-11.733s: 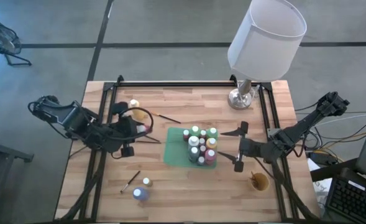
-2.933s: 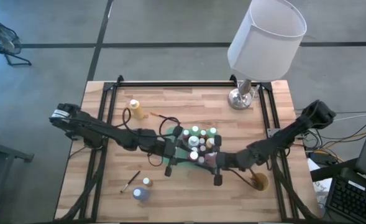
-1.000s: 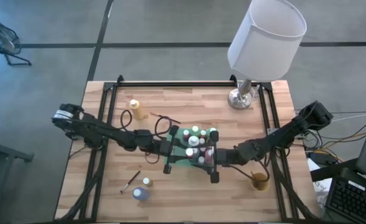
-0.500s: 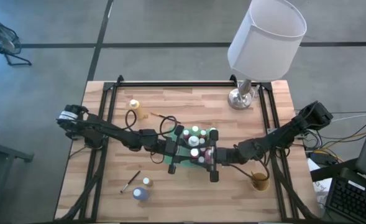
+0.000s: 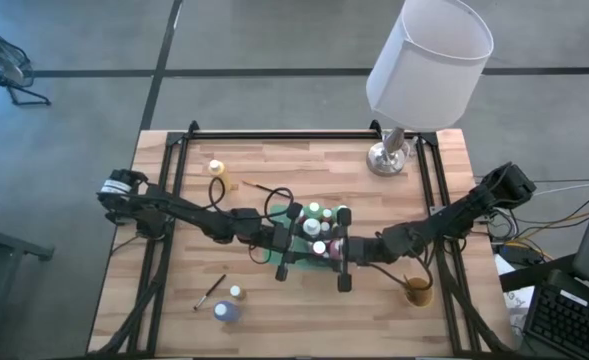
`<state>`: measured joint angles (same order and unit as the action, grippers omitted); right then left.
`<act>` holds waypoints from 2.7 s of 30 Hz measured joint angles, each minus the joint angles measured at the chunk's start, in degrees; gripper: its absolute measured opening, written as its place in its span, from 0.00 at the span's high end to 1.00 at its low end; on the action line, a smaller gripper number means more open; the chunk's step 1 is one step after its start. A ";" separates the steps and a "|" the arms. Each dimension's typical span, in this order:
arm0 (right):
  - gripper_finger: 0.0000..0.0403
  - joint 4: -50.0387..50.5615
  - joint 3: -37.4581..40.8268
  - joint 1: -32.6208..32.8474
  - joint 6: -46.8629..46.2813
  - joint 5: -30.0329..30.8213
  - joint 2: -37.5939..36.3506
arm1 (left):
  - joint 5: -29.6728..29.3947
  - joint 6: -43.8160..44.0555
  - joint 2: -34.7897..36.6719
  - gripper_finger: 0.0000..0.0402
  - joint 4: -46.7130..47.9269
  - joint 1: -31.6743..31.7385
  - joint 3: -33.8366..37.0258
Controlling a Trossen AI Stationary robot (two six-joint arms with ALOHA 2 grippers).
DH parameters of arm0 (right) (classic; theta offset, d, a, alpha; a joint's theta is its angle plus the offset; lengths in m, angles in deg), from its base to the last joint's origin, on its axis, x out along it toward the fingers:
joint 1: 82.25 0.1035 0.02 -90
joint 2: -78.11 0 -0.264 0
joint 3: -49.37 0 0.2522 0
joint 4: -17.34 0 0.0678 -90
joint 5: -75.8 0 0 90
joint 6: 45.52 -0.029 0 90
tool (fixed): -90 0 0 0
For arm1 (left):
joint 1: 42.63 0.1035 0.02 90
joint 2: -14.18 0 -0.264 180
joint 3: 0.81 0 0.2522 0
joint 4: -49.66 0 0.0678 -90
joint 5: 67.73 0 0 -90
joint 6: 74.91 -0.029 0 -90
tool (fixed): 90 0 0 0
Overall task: Pick & Place Paint Supplies
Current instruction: Put the red paint bottle into the green bin
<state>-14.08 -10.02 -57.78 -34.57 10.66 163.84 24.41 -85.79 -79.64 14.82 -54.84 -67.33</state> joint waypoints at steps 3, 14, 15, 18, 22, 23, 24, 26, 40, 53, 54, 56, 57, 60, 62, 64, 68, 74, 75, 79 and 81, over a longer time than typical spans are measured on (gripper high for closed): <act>0.66 0.02 0.00 0.00 -0.03 0.14 0.00 | 0.10 -0.11 0.00 0.70 0.00 0.03 0.00; 0.61 0.31 0.00 0.00 -0.30 0.14 0.00 | 0.08 0.89 0.02 0.70 0.08 0.03 0.02; 0.61 0.36 0.00 0.00 -0.31 0.14 0.00 | 0.07 1.35 0.02 0.70 0.15 0.03 0.02; 0.65 1.07 0.00 0.00 -0.45 0.22 -0.02 | 0.00 2.37 0.30 0.70 1.37 0.03 0.04; 0.68 2.64 0.00 -0.08 -0.43 0.60 -0.18 | -0.28 2.98 2.74 0.66 7.70 0.11 0.01; 0.68 3.26 0.02 -0.07 -0.41 0.70 -0.38 | -0.52 3.09 3.73 0.65 10.09 0.12 -0.05; 0.68 3.52 0.06 -0.07 -0.43 0.88 -0.48 | -0.67 3.08 4.71 0.63 12.43 0.12 -0.18; 0.68 4.28 0.04 0.01 -0.88 0.84 -1.07 | -0.67 3.09 7.20 0.58 17.85 0.01 -0.90; 0.67 20.66 -1.02 0.00 -13.91 0.64 -3.58 | -4.88 -0.17 17.94 0.39 53.29 -0.01 -10.20; 0.66 32.09 -8.62 -0.48 -15.60 -7.60 -0.66 | -5.02 -7.59 11.59 0.38 74.07 -1.18 -24.88; 0.66 33.09 -9.11 -0.48 -15.86 -8.49 -0.41 | -5.04 -9.26 10.55 0.38 75.67 -1.53 -25.87; 0.66 36.09 -9.59 -0.48 -16.74 -8.84 -0.37 | -5.15 -12.49 8.84 0.38 77.33 -2.33 -27.72; 0.66 36.68 -9.78 -0.48 -16.99 -8.82 -0.37 | -5.65 -13.77 8.21 0.38 78.14 -2.75 -28.50; 0.66 37.71 -9.56 -0.57 -18.15 -8.82 -0.48 | -7.38 -17.49 7.06 0.38 78.40 -4.00 -29.46; 0.66 37.83 -9.49 -0.61 -18.34 -8.82 -0.44 | -7.56 -21.16 6.34 0.38 78.28 -4.95 -29.41; 0.67 37.73 -9.49 -0.87 -18.37 -8.87 -0.37 | -7.67 -23.19 5.55 0.38 76.27 -5.97 -29.40; 0.66 37.55 -9.49 -1.03 -18.49 -8.86 -0.15 | -8.04 -27.02 4.75 0.38 74.54 -7.32 -29.38; 0.66 37.31 -9.49 -1.14 -18.98 -12.00 -0.15 | -11.27 -31.00 3.76 0.38 72.00 -7.33 -29.35; 0.66 37.26 -9.49 -1.14 -19.20 -12.80 -0.15 | -11.28 -31.51 3.76 0.38 71.99 -7.33 -29.35; 0.65 37.18 -9.49 -1.14 -19.42 -14.74 -0.15 | -11.16 -32.29 3.76 0.38 71.73 -7.35 -29.33; 0.65 37.11 -9.49 -1.14 -19.82 -14.86 -0.15 | -11.11 -33.10 3.76 0.38 71.05 -7.33 -29.35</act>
<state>23.03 -19.50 -58.92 -54.39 -4.20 163.69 13.29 -118.89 -75.88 85.87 -62.18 -96.68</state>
